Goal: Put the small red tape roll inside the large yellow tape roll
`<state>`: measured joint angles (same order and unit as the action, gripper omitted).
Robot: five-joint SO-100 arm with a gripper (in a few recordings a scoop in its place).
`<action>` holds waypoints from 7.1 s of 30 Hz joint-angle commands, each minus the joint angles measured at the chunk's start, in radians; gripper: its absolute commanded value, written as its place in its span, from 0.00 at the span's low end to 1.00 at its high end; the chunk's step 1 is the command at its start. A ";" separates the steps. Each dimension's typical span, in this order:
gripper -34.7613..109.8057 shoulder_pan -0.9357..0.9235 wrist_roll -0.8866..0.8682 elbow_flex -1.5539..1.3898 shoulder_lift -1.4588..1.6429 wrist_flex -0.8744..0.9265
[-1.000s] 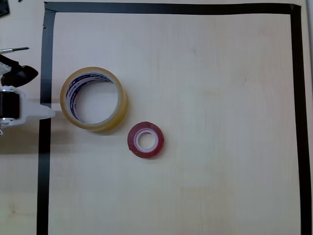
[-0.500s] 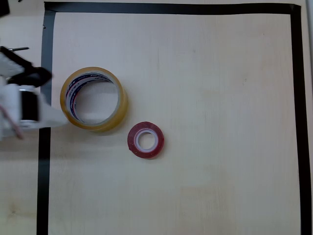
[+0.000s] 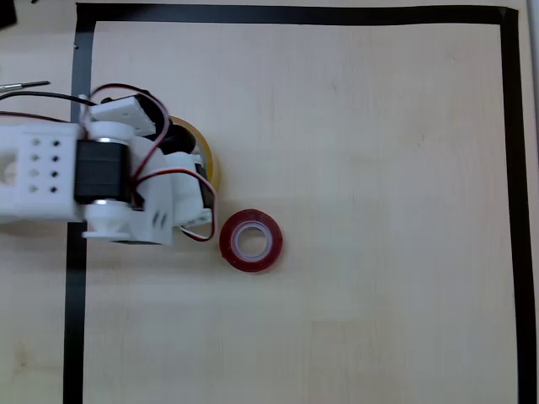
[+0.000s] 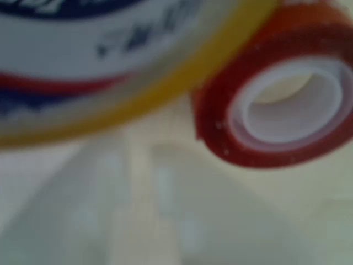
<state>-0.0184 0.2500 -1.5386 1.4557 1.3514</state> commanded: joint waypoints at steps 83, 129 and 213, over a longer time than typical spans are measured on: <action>0.40 0.026 0.002 0.808 -0.552 0.456; 0.24 -0.077 0.032 0.773 -0.641 0.456; 0.24 -0.101 0.049 1.091 -0.827 0.456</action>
<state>-0.1350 0.2807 -0.6213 0.6719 1.8009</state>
